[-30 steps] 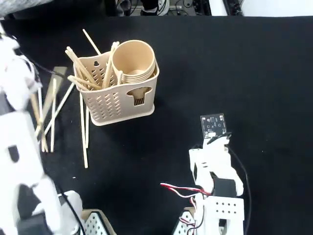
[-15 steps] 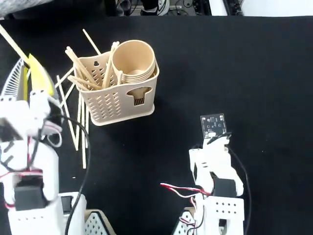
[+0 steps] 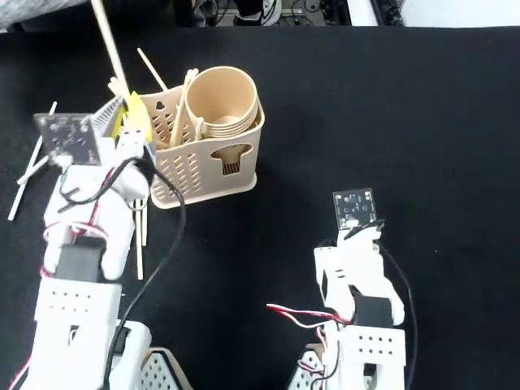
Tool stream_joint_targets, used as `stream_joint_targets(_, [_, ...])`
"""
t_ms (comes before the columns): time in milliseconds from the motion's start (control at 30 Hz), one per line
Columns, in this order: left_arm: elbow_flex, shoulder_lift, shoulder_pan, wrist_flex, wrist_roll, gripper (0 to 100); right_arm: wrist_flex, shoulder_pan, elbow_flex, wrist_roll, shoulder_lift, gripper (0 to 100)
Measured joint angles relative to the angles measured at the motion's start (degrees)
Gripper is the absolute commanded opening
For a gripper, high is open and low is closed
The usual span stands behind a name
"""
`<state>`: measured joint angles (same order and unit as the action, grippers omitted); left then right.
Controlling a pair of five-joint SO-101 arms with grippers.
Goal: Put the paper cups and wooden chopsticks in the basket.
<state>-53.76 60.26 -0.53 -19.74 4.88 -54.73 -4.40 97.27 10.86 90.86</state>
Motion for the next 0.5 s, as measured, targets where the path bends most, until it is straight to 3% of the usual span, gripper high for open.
stream_joint_targets(267, [-2.29, -6.33, -0.26, 5.19, 2.37, 19, 0.00, 0.00, 0.00, 0.00, 0.00, 1.2])
stream_joint_targets(500, [-2.64, -1.14, -0.26, 1.05, 9.41, 19, 0.00, 0.00, 0.00, 0.00, 0.00, 1.2])
